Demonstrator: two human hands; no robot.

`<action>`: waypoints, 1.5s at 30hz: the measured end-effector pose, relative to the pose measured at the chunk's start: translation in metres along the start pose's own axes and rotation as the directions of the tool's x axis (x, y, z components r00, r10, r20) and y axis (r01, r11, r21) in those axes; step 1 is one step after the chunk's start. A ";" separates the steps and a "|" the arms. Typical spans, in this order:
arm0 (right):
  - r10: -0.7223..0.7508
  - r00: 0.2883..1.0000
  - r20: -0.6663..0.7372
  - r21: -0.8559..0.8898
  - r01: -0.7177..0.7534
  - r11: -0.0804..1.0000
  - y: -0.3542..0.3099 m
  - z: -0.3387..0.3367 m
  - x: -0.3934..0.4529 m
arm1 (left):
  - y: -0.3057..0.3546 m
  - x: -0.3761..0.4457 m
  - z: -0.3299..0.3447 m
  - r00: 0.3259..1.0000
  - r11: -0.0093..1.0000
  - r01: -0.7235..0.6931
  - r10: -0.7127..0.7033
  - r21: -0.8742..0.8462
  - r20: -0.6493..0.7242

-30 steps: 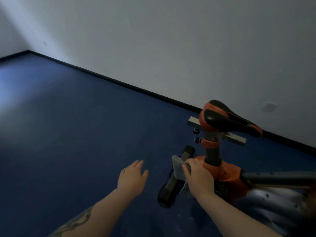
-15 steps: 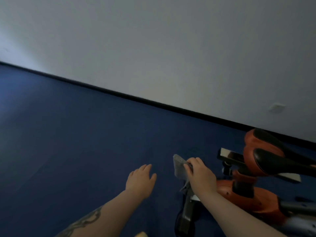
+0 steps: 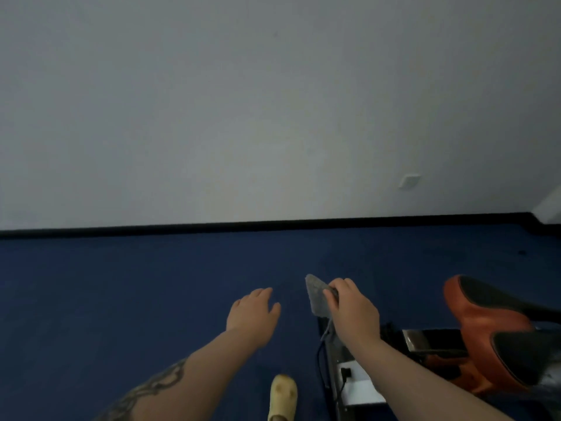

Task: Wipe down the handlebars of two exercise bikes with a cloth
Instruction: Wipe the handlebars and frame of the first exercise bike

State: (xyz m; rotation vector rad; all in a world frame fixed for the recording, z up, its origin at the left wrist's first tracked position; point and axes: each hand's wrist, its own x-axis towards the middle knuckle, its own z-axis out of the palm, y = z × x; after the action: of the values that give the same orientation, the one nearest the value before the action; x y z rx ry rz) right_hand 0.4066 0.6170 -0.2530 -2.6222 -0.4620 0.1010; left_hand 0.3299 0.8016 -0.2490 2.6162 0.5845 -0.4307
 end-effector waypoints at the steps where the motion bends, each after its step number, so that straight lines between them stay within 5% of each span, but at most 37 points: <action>1: 0.020 1.000 -0.015 -0.008 -0.020 1.000 -0.004 0.003 0.017 | 0.002 0.020 -0.008 1.000 1.000 -0.025 0.025 0.007 -0.005; 17: 0.345 0.903 -0.255 -0.022 -0.362 0.932 -0.022 -0.002 0.261 | 0.054 0.318 -0.139 0.910 0.907 -0.408 0.395 0.101 0.127; 23: 0.553 0.736 -0.392 0.036 -0.588 0.808 -0.016 -0.016 0.329 | 0.107 0.422 -0.172 0.772 0.761 -0.627 0.579 0.167 0.261; 30: 0.722 0.480 -0.498 0.168 -0.764 0.623 0.016 -0.057 0.344 | 0.192 0.465 -0.163 0.538 0.547 -0.830 0.736 0.107 0.411; 38: 0.811 0.246 -0.532 0.211 -0.888 0.408 0.095 -0.114 0.329 | 0.325 0.460 -0.113 0.276 0.317 -0.948 0.845 -0.012 0.458; 45: 0.825 0.072 -0.560 0.342 -0.887 0.310 0.164 -0.164 0.323 | 0.448 0.453 -0.086 0.143 0.207 -0.974 0.873 -0.089 0.465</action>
State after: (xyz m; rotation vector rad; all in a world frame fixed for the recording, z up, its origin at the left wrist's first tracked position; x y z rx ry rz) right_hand 0.7847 0.5182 -0.1810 -2.3358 1.4721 -0.4974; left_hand 0.9454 0.6231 -0.1978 2.3217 -1.3751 -0.5942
